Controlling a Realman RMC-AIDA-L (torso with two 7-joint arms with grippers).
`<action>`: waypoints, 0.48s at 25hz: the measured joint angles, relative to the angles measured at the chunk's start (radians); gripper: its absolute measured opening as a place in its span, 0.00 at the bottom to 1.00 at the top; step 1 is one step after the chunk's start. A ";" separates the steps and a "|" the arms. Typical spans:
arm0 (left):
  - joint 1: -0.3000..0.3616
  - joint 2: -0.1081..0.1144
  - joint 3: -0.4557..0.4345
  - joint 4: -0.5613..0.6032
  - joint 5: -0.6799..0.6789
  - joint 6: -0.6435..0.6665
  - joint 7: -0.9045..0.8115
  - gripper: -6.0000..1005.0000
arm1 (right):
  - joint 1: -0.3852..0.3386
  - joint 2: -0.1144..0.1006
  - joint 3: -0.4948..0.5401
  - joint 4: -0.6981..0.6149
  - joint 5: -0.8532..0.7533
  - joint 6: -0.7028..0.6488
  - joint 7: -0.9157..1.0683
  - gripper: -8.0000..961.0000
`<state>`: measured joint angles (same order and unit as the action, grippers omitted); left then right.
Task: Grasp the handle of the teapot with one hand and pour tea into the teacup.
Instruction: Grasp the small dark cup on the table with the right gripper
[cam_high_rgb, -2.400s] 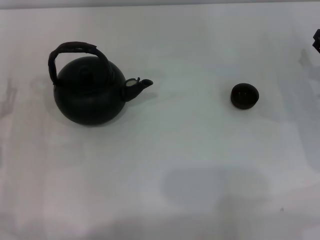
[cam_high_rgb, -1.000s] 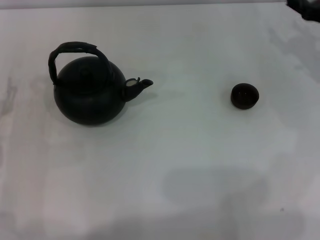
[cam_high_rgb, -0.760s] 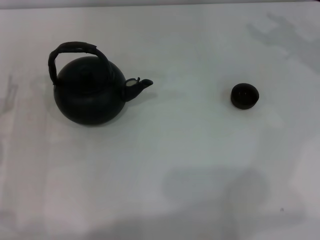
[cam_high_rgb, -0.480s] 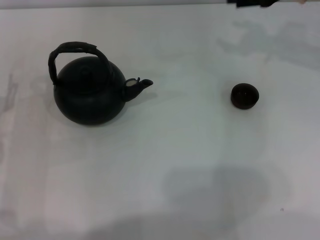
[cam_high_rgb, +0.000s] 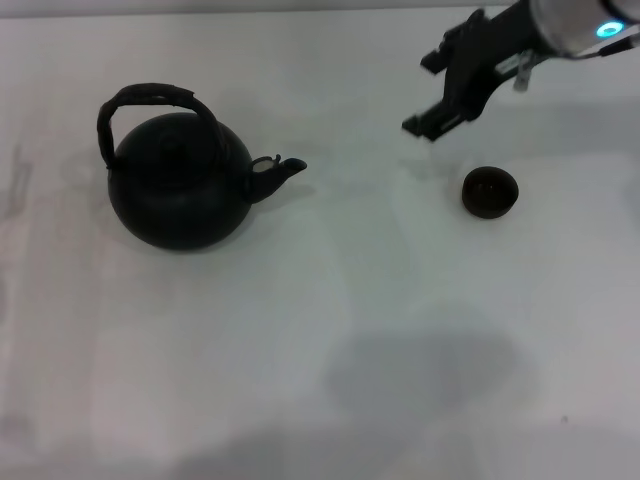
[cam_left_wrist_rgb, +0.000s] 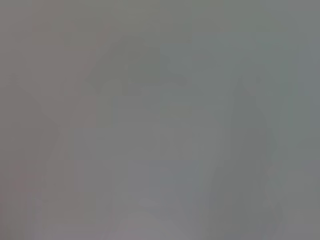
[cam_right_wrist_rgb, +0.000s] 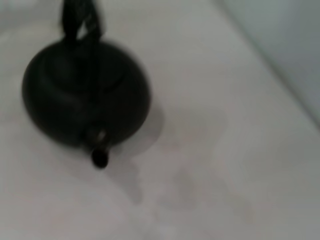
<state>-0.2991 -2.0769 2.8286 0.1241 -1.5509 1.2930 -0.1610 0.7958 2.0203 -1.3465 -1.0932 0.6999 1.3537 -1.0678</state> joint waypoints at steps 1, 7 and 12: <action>-0.003 0.000 0.000 0.000 0.000 0.000 0.000 0.78 | 0.008 0.000 -0.039 0.002 -0.001 -0.002 0.018 0.84; -0.003 0.000 0.000 0.000 0.000 0.000 0.000 0.78 | 0.044 -0.001 -0.225 0.031 -0.010 -0.045 0.131 0.84; -0.005 0.000 0.000 0.000 0.000 -0.001 0.000 0.78 | 0.067 0.004 -0.338 0.086 -0.048 -0.090 0.205 0.83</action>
<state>-0.3036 -2.0770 2.8287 0.1243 -1.5508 1.2916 -0.1613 0.8628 2.0240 -1.6850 -1.0068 0.6519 1.2641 -0.8632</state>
